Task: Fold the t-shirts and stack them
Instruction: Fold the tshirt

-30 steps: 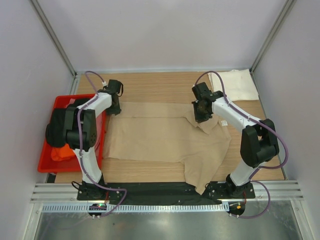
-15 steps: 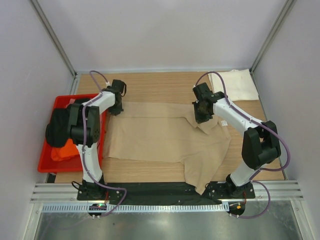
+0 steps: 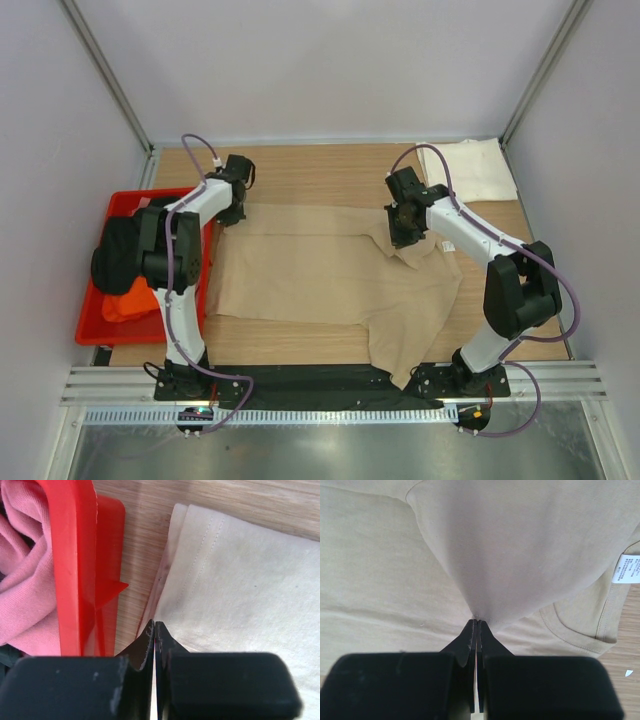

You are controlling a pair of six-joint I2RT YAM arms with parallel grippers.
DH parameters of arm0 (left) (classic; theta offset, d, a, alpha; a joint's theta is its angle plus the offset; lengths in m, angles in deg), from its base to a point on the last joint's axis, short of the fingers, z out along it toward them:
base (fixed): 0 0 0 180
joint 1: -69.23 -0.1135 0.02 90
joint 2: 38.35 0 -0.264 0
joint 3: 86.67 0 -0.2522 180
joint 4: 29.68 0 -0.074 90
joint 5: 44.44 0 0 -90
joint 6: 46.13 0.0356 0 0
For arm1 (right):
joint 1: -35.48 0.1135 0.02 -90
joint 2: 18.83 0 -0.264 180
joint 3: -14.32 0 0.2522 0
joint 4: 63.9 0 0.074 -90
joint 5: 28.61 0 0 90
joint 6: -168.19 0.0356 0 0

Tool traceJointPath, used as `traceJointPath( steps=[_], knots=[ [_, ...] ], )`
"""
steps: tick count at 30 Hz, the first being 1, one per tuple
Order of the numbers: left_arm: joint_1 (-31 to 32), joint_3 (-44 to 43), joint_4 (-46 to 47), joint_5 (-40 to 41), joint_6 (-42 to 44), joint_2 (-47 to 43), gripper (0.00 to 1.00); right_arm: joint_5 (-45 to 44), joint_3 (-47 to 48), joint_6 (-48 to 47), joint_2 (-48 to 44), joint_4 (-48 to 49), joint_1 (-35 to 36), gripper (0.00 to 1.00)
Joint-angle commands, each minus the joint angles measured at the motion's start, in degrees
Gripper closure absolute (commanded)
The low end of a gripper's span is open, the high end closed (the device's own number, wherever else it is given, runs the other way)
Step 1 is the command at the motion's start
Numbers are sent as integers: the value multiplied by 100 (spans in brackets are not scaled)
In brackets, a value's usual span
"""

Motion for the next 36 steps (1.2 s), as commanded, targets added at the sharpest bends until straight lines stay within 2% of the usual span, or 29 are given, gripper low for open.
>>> traceJointPath(
  steps=[1, 3, 5, 12, 17, 20, 21, 29, 36],
  knots=[
    [9, -149, -97, 131, 12, 56, 100, 40, -11, 28, -259, 65, 29, 99],
    [9, -132, -132, 183, -15, 56, 98, 40, -12, 28, -276, 57, 20, 99],
    [9, -80, -115, 192, -41, 39, 83, 31, 6, 20, -285, 57, 29, 99],
    [18, -44, -97, 184, -68, 117, 75, 57, 15, 20, -285, 65, 29, 99],
    [9, -61, -88, 96, -94, 267, 81, 40, 32, 11, -285, 39, 20, 99],
    [18, -79, -88, 104, -103, 285, 91, 31, 41, 2, -303, 21, 29, 99],
    [18, -97, -123, 122, -77, 276, 100, 22, 50, 2, -303, 4, 29, 99],
    [80, -588, -431, 702, 161, 127, 100, -434, 401, 178, -268, -655, 29, 99],
    [97, -738, -694, 658, 205, 346, 100, -795, 639, 275, -364, -1147, 29, 99]
  ],
)
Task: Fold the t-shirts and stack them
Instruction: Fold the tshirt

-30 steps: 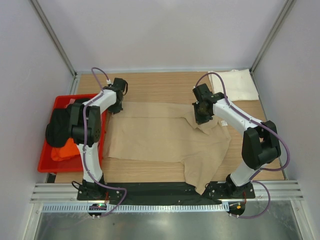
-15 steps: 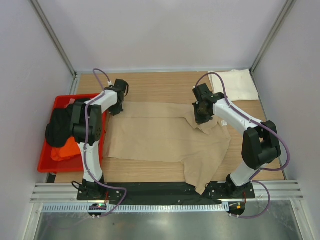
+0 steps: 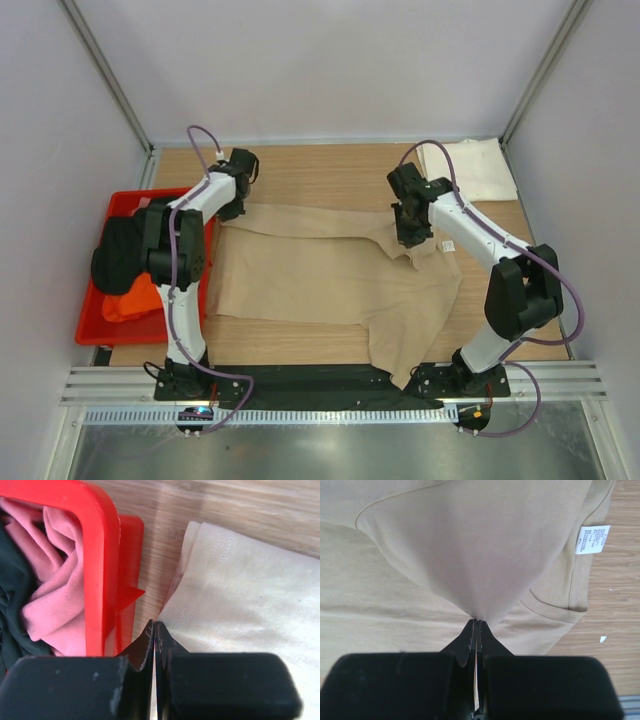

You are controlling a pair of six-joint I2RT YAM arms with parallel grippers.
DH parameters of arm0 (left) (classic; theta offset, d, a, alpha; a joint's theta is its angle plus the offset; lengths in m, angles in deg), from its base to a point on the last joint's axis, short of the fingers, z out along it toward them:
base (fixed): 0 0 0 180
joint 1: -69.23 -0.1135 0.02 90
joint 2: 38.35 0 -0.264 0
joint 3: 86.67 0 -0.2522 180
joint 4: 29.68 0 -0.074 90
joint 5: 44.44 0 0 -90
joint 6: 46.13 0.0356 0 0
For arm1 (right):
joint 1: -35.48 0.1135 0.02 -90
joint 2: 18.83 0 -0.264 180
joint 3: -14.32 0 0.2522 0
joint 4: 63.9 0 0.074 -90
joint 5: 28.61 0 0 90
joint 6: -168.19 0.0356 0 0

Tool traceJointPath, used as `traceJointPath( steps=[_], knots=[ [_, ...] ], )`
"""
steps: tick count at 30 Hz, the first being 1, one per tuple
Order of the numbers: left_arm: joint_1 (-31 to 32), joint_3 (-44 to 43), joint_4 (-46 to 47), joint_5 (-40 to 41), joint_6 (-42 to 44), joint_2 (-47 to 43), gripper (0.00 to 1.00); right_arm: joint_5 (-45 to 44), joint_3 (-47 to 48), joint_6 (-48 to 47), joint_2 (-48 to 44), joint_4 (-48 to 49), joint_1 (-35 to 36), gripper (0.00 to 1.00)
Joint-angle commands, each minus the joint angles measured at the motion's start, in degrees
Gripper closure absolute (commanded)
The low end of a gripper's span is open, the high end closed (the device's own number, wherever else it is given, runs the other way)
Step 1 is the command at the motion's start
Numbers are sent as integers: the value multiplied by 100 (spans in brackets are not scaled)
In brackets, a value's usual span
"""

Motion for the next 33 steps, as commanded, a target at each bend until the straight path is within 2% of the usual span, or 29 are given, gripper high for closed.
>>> traceJointPath(
  steps=[1, 20, 29, 31, 33],
  knots=[
    [23, -161, -236, 186, 65, 145, 100, -325, 278, 87, -362, -428, 26, 99],
    [269, -12, -622, 862, 100, 259, 100, -431, -196, 166, -186, -306, 26, 99],
    [278, 164, -666, 863, 21, 286, 100, -194, -521, 324, -186, -7, 26, 98],
    [278, 173, -693, 898, 4, 277, 100, -150, -504, 359, -195, 2, 26, 95],
    [278, 129, -798, 933, -76, 277, 98, -141, -452, 403, -239, -33, 26, 88]
  ],
)
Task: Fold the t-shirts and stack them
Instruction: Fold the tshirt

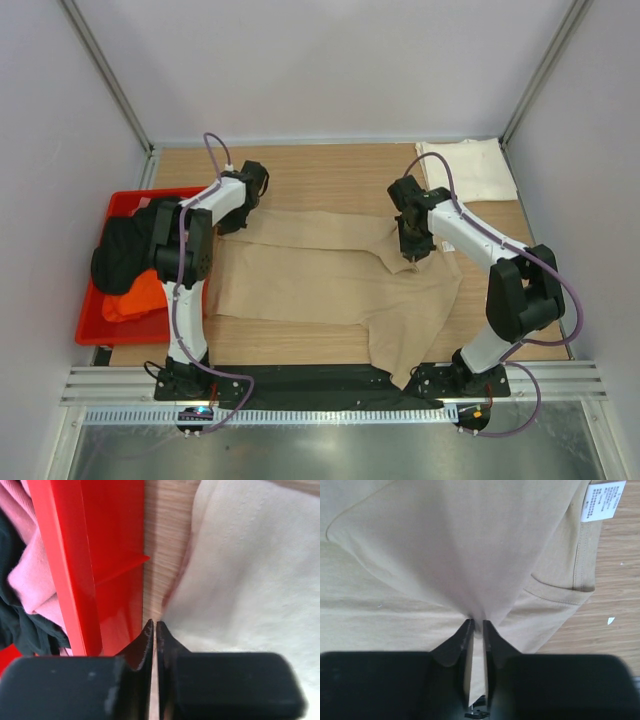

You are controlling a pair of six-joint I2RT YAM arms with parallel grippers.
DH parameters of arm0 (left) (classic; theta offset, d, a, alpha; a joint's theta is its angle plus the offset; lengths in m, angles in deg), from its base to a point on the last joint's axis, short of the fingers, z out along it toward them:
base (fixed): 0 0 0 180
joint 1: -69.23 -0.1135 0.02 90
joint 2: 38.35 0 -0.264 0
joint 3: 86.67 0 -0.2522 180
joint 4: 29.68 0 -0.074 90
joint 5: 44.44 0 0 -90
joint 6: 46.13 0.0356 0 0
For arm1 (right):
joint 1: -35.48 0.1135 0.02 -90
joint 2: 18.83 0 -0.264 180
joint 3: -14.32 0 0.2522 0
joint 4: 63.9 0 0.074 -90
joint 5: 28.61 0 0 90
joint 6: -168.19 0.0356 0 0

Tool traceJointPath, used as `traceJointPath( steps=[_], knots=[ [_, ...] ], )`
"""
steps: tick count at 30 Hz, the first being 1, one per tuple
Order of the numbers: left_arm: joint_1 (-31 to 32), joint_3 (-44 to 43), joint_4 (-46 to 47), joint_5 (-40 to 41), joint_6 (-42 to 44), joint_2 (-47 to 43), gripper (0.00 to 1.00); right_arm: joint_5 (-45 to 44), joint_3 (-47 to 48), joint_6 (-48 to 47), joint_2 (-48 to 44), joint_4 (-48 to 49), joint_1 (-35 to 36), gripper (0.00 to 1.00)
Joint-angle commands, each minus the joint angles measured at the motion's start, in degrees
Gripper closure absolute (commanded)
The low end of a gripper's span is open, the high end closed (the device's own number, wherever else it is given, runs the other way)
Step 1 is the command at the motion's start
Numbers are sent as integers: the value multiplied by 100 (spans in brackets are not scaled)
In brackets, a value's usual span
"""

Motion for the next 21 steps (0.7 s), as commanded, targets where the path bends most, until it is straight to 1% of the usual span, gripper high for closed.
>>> traceJointPath(
  steps=[1, 3, 4, 6, 7, 9, 10, 11, 12, 13, 14, 16, 17, 19, 21],
  knots=[
    [0, -87, -271, 280, -122, 24, 93, 5, 160, 149, -158, 72, 18, 78],
    [18, -167, -368, 297, -157, -73, 86, 14, 257, 228, -264, 54, -26, 69],
    [26, -202, -412, 288, -166, -134, 77, 31, 354, 255, -308, 54, -122, 63],
    [44, -237, -413, 245, -139, -371, 69, 14, 398, 316, -396, 176, -272, 59],
    [53, -264, -395, 175, -148, -459, 67, -3, 390, 317, -422, 247, -516, 58],
    [62, -343, -334, -290, -201, -705, 67, 250, 363, 264, -387, 501, -842, 58],
    [123, -360, -203, -553, -209, -784, 66, 356, 320, 220, -361, 624, -1227, 59],
    [149, -317, -89, -1043, -236, -872, 66, 479, 285, 176, -361, 764, -1387, 60],
    [193, -282, 43, -1387, -323, -995, 65, 776, 249, 89, -335, 1105, -1580, 60],
    [185, -247, 314, -1660, -393, -1039, 64, 848, 258, 71, -308, 1265, -1704, 60],
    [185, -211, 438, -2098, -464, -1049, 64, 971, 275, 27, -264, 1571, -1949, 61],
    [193, -263, 658, -2321, -657, -961, 64, 1514, 319, -157, -141, 1968, -2074, 61],
    [185, -299, 703, -2400, -693, -891, 64, 1639, 345, -210, -71, 2144, -2144, 60],
    [185, -527, 756, -2576, -745, -585, 64, 1780, 581, -385, 226, 2312, -2215, 59],
    [185, -755, 739, -2621, -754, -355, 64, 1816, 801, -491, 438, 2400, -2495, 58]
  ],
)
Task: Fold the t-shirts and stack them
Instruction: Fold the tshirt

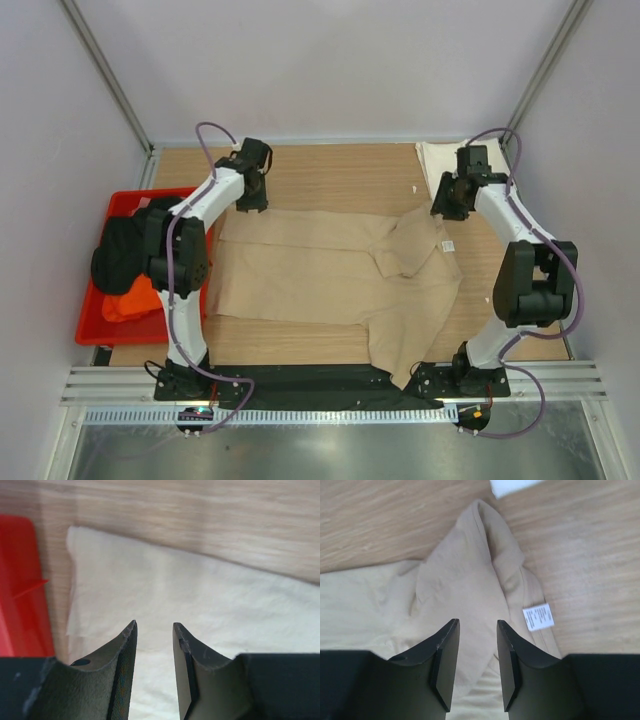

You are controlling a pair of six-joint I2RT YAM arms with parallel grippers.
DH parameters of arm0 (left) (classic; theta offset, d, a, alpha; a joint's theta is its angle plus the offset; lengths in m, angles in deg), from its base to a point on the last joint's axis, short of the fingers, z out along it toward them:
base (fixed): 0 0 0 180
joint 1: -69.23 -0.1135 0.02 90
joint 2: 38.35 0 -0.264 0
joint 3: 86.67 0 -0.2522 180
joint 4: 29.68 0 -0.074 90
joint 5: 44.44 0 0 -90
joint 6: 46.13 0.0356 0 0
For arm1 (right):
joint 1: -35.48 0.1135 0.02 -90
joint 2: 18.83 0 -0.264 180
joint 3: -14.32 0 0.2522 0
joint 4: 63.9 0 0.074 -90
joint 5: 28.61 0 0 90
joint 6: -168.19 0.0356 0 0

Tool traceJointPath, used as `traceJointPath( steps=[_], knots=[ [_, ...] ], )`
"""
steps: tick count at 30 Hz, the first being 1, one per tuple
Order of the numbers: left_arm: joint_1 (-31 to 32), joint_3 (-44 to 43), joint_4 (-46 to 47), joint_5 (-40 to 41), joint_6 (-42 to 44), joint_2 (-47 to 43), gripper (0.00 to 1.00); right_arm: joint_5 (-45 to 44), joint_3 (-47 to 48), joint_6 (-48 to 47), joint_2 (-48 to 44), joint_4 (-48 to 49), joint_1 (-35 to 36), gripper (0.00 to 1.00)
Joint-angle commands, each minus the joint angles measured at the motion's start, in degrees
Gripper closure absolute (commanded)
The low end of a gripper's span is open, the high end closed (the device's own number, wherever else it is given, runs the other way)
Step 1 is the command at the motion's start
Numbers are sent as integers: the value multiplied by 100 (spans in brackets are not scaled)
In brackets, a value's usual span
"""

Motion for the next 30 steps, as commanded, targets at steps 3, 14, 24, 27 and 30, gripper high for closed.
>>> traceJointPath(
  steps=[3, 14, 24, 27, 30],
  knots=[
    [-21, -518, 284, -352, -195, 726, 64, 680, 656, -501, 696, 788, -378, 58],
    [-197, -747, 266, -26, -239, 1448, 63, 1427, 622, -713, 1374, 1385, -449, 58],
    [-205, -537, 372, 71, -300, 1343, 62, 1129, 333, -590, 1585, 1737, -449, 66],
    [-197, -501, 372, 36, -336, 1360, 62, 1111, 201, -502, 1541, 1921, -449, 78],
    [-197, -448, 354, 44, -397, 1378, 62, 655, -70, -335, 1366, 2027, -493, 97]
  ],
)
